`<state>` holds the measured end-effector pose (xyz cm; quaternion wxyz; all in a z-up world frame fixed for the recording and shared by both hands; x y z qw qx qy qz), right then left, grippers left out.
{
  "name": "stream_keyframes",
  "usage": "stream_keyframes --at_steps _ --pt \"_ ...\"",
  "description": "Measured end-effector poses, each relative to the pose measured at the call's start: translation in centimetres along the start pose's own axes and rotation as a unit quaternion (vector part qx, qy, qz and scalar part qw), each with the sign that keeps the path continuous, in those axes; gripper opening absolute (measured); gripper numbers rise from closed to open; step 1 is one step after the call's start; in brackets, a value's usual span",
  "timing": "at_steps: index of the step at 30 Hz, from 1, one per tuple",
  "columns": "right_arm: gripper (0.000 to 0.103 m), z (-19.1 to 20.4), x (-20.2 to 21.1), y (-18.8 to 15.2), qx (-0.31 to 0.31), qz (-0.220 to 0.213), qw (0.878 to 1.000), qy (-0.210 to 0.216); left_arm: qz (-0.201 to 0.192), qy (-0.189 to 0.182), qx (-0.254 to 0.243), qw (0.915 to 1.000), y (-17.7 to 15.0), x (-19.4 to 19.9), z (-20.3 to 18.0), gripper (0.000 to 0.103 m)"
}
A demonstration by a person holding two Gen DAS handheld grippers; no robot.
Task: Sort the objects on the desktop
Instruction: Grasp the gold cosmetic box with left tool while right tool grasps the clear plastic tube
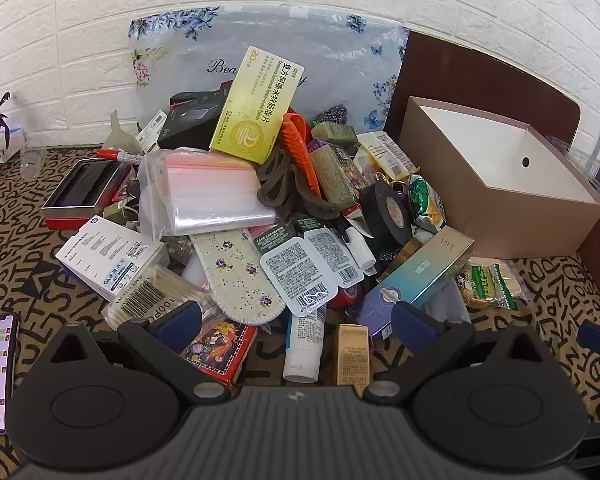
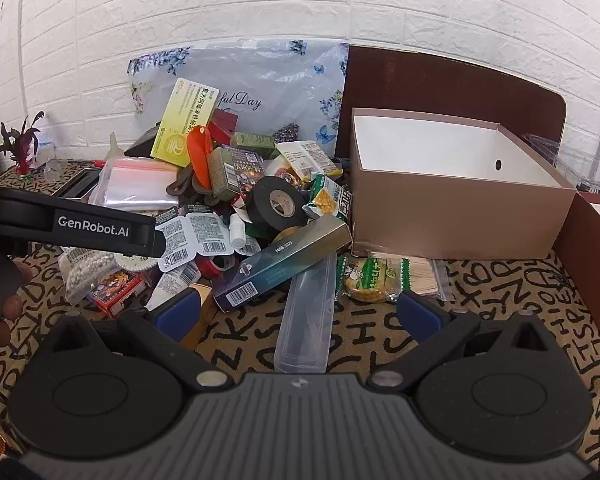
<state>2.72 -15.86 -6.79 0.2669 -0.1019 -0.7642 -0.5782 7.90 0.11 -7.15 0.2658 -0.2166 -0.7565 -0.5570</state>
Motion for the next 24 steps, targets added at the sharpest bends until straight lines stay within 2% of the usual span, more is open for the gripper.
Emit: stream_keyframes --at_steps 14,24 --pt "0.101 -0.1 -1.1 -0.5 -0.005 0.016 1.000 0.008 0.021 0.003 -0.004 0.9998 -0.7 -1.5 -0.5 0.103" --pt "0.101 -0.5 -3.0 -1.5 -0.015 0.043 0.999 0.017 0.055 0.016 -0.006 0.9983 -1.7 -3.9 -0.4 0.103"
Point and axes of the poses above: each gripper's, at about its wrist camera, not at the fingertips, and x roughly against the way its jaws point, z to its left, y to its top, the point moved 9 cm from there along -x, roughly the way its jaws point, and after that the axes turned 13 degrees about x, right-handed, at the moved point
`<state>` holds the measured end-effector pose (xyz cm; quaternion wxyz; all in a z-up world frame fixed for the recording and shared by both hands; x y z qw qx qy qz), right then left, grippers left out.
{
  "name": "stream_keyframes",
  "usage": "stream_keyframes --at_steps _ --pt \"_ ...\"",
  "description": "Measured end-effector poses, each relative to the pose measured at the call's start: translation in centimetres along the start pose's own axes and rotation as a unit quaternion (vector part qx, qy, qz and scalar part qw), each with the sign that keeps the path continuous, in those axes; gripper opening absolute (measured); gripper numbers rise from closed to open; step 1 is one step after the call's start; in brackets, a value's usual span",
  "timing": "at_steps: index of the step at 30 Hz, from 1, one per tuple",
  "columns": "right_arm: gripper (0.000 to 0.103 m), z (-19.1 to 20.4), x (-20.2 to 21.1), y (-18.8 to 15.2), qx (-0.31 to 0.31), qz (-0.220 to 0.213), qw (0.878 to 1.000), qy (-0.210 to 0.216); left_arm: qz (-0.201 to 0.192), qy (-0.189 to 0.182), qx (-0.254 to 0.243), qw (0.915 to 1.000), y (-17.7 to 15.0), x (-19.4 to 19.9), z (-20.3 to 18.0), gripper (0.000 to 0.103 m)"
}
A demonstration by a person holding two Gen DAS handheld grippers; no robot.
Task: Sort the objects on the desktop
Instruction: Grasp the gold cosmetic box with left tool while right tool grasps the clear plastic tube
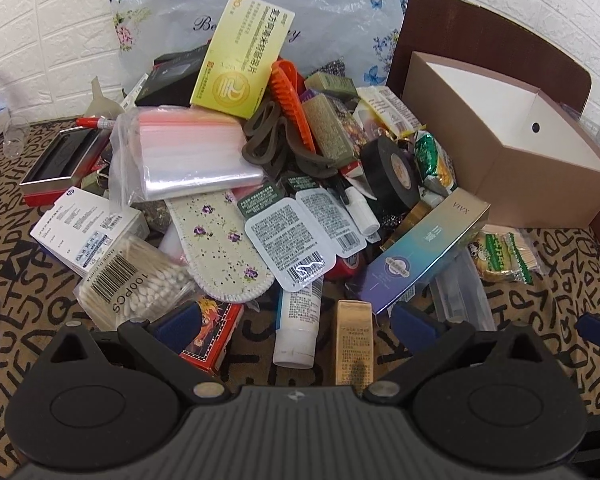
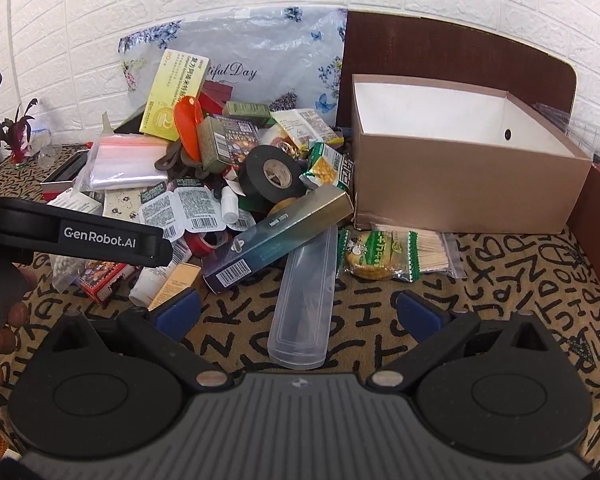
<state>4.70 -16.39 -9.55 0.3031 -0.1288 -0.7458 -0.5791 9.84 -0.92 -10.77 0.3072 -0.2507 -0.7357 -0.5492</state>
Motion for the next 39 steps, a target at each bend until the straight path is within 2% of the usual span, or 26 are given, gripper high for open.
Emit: stream_keyframes --at_steps 12,21,23,25,26,27,28,32,33,35,36,39 --pt "0.101 -0.8 -3.0 -1.1 -0.013 0.040 0.999 0.014 0.036 0.007 -0.003 0.9993 -0.4 -2.6 -0.1 0.103" --pt "0.101 -0.7 -4.5 -2.1 0.003 0.063 0.998 0.022 0.060 -0.034 -0.015 0.9975 -2.2 -3.5 -0.3 0.101" --pt "0.101 -0.7 -4.7 -2.3 0.004 0.064 0.998 0.023 0.071 -0.046 -0.014 0.9963 -2.6 -3.8 -0.4 0.094" --pt "0.100 -0.7 -4.9 -2.3 0.004 0.064 0.998 0.023 0.086 -0.062 -0.013 0.9943 -3.0 -4.0 -0.7 0.083" --pt "0.099 -0.7 -4.8 -2.2 0.005 0.060 0.998 0.025 0.093 -0.073 -0.013 0.9929 -3.1 -3.9 -0.9 0.082" --pt "0.095 -0.7 -4.7 -2.0 0.007 0.055 0.998 0.026 0.097 -0.080 -0.015 0.9919 -3.3 -3.7 -1.1 0.077" --pt "0.084 -0.7 -4.6 -1.9 0.009 0.051 0.998 0.028 0.098 -0.087 -0.014 0.9913 -3.3 -3.4 -1.2 0.072" --pt "0.080 -0.1 -4.5 -1.5 0.022 0.040 0.998 0.043 0.089 -0.105 -0.014 0.9904 -3.2 -2.2 -1.2 0.066" --pt "0.079 0.1 -4.5 -1.5 0.024 0.041 0.998 0.045 0.089 -0.101 -0.011 0.9909 -3.2 -2.2 -1.0 0.058" --pt "0.070 0.3 -4.6 -1.3 0.031 0.041 0.998 0.048 0.088 -0.103 -0.007 0.9907 -3.1 -1.6 -0.8 0.055" --pt "0.070 0.4 -4.5 -1.2 0.033 0.038 0.998 0.048 0.087 -0.112 -0.005 0.9899 -3.1 -1.1 -0.8 0.051" --pt "0.070 0.0 -4.3 -0.9 0.030 0.032 0.998 0.045 0.072 -0.153 -0.008 0.9855 -2.5 0.3 -1.9 0.050"
Point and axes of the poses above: each gripper's, at about its wrist camera, not at the fingertips, and x roughly against the way its jaws point, z to its left, y to its top, the point moved 9 cm from there along -x, roughly the way its jaws point, and after that the axes turned 13 degrees about x, right-handed, at the moved point
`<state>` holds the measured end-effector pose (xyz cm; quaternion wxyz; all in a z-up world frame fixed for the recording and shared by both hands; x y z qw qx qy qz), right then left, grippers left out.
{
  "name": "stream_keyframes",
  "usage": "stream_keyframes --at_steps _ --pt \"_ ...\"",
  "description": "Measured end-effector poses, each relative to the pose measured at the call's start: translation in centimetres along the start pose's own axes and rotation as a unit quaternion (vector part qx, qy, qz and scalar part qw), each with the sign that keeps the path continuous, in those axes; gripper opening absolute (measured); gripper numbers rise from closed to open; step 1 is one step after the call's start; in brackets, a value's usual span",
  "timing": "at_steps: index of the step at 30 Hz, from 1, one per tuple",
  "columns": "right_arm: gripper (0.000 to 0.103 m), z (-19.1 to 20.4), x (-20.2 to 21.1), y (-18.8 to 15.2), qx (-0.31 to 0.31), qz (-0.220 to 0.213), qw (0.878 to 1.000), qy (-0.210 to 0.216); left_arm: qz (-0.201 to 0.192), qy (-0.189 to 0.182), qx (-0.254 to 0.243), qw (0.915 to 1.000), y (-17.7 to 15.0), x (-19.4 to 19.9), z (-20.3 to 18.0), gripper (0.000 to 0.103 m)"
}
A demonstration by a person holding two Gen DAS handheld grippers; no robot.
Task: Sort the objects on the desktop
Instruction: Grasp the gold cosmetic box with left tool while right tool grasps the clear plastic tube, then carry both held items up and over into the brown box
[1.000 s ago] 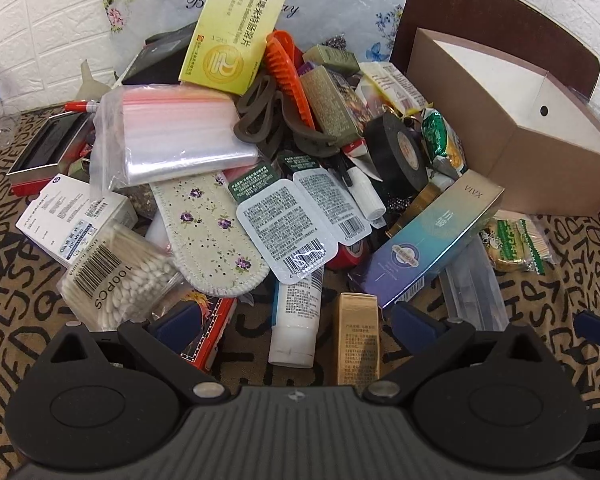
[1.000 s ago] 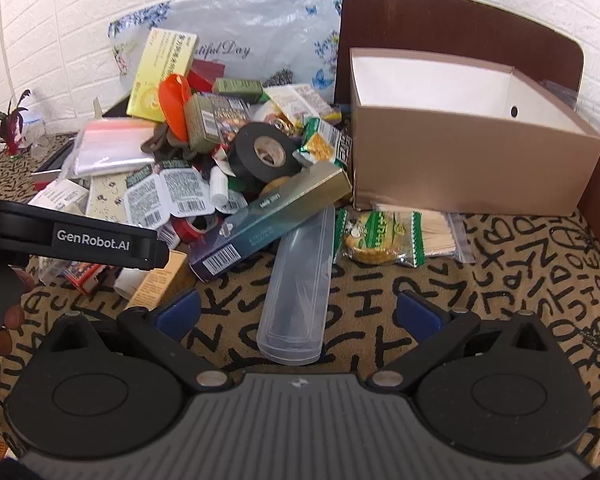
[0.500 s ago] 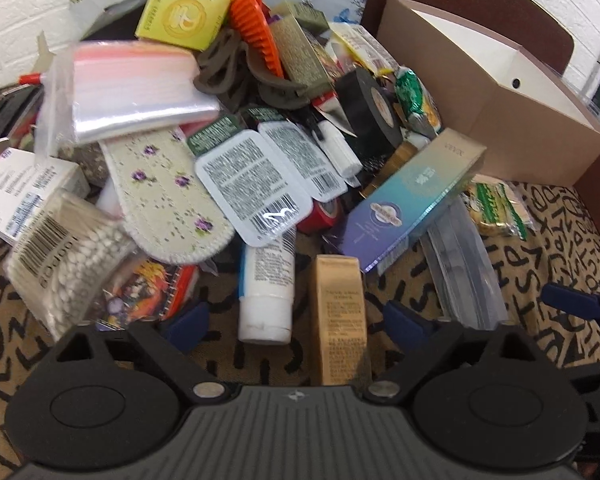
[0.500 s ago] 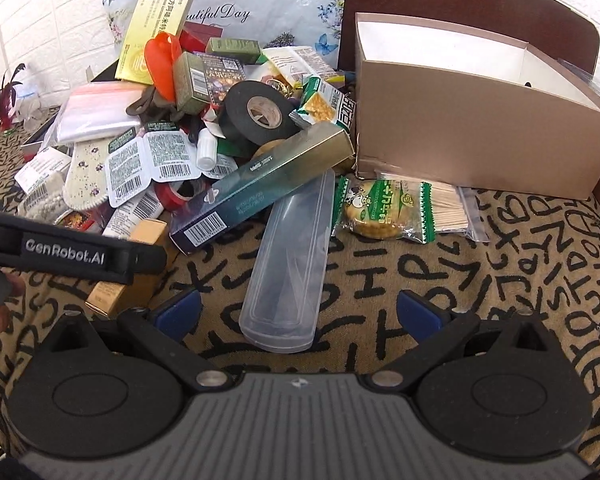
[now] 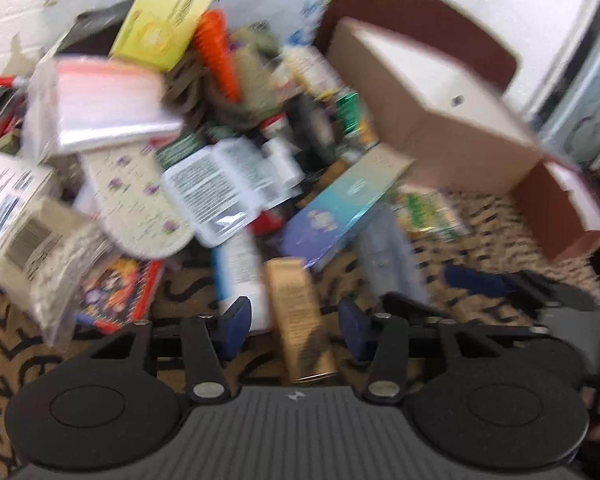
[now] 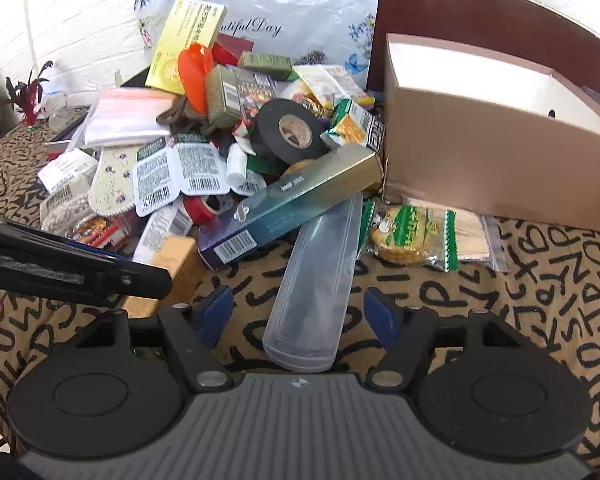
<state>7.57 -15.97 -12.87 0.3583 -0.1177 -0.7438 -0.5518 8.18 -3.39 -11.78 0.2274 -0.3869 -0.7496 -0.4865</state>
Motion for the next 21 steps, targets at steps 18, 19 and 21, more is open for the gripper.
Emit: stream_keyframes --at_steps 18,19,21 --pt "0.053 -0.9 -3.8 -0.4 -0.001 0.017 1.000 0.000 0.019 0.012 0.008 0.9997 -0.7 -5.3 0.8 0.031" --pt "0.048 -1.0 -3.9 -0.8 -0.009 0.022 1.000 0.008 0.017 0.012 0.005 0.9998 -0.9 -5.0 1.0 0.027" --pt "0.045 -0.9 -3.1 -1.4 0.000 0.022 1.000 0.013 0.026 0.004 0.010 0.9996 -1.3 -4.3 1.5 0.025"
Point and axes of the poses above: each gripper's, at about its wrist camera, not at the fingertips, and x roughly against the way its jaws point, z to its left, y to its top, the point moved 9 cm from there along -x, roughly the way its jaws point, and after that the axes turned 13 degrees about x, right-handed, at the moved point
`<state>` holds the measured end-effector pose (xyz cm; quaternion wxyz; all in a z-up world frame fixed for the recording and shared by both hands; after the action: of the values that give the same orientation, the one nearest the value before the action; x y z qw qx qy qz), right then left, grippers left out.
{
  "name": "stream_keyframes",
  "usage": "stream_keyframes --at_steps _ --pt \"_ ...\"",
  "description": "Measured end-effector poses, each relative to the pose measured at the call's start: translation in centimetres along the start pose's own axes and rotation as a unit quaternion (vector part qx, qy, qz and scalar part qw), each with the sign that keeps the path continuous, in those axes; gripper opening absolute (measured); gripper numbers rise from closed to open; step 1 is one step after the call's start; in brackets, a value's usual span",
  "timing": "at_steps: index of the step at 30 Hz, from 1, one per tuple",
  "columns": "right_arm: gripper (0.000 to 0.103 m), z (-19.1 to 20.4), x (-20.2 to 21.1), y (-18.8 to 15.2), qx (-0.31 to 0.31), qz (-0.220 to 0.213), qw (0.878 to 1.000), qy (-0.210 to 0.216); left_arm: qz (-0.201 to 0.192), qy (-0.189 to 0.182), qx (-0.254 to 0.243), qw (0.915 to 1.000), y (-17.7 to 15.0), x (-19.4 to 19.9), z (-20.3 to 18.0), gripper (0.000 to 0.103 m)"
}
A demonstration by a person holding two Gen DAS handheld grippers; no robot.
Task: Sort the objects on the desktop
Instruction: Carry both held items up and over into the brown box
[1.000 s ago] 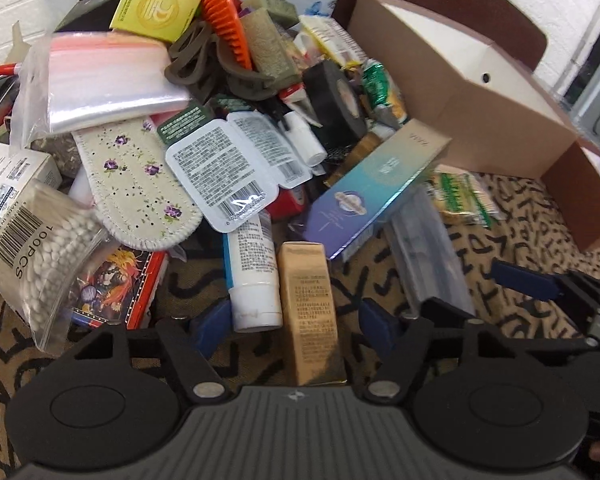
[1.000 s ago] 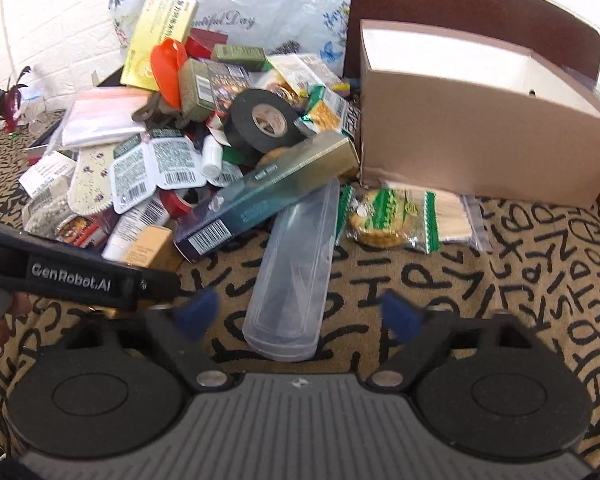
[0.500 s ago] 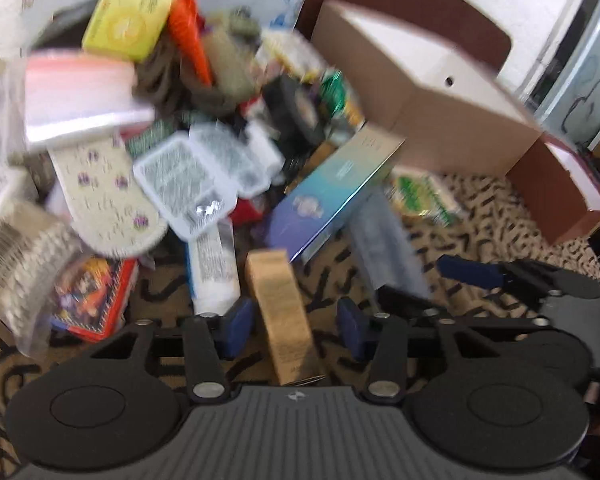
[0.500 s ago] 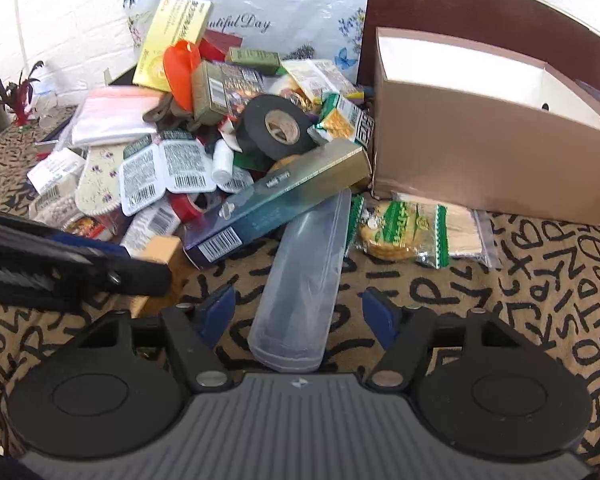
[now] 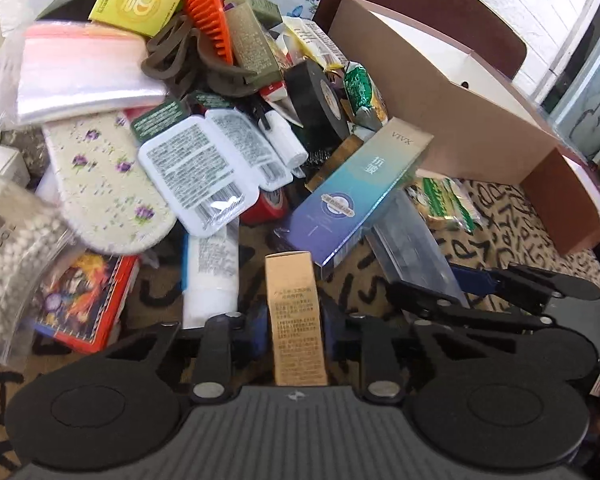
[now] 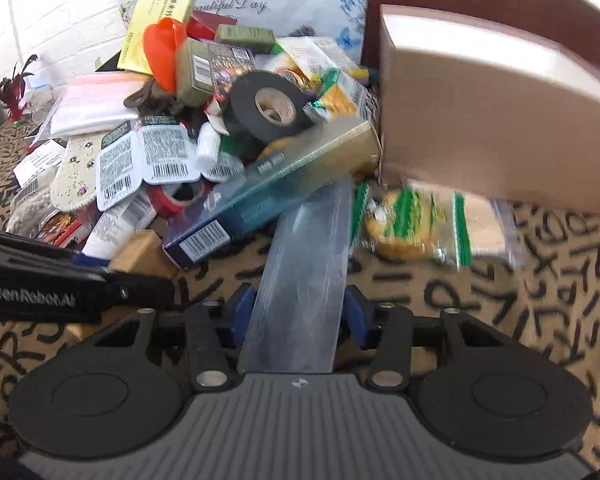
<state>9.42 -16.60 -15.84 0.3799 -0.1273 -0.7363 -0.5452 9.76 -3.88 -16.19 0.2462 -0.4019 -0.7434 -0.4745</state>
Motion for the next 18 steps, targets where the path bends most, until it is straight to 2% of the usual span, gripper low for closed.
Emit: stream_keyframes --at_steps 6,8,10,11,12,13,14,18 --pt "0.045 -0.2 1.8 -1.4 0.019 0.024 0.999 0.016 0.014 0.006 0.000 0.9999 -0.2 0.2 0.6 0.026" --pt "0.048 -0.4 1.3 -1.0 0.005 0.021 1.000 0.014 0.013 0.010 -0.014 0.9998 -0.3 0.0 -0.1 0.033" --pt "0.050 -0.4 0.5 -0.6 0.005 0.021 1.000 0.008 0.014 0.002 -0.025 0.9996 -0.7 -0.1 -0.5 0.048" --pt "0.050 -0.3 0.2 -0.5 0.012 0.020 1.000 0.003 0.013 0.001 -0.031 0.9994 -0.8 -0.1 -0.7 0.048" --pt "0.050 -0.3 -0.1 -0.4 0.020 0.019 1.000 -0.002 0.012 0.003 -0.038 0.9992 -0.9 0.0 -0.7 0.046" --pt "0.046 -0.3 -0.2 -0.5 0.028 0.017 0.999 -0.006 0.008 0.011 -0.049 0.9987 -1.0 0.1 -0.8 0.029" --pt "0.044 -0.3 0.0 -0.5 0.035 0.015 0.999 -0.007 0.002 0.019 -0.060 0.9980 -1.0 0.1 -0.7 0.025" --pt "0.044 -0.8 1.5 -1.3 0.014 0.016 1.000 0.012 0.009 -0.003 -0.048 0.9988 -1.0 0.7 -0.8 0.024"
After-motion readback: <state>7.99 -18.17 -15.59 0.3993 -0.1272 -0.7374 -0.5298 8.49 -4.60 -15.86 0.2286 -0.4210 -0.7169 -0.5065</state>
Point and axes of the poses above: each gripper's, at about its wrist camera, not at the fingertips, and x roughly against the way its jaws point, z to its left, y to its top, the point moved 9 cm from there along -x, roughly the way its jaws point, and after that the axes turned 13 degrees about x, right-handed, at the moved point
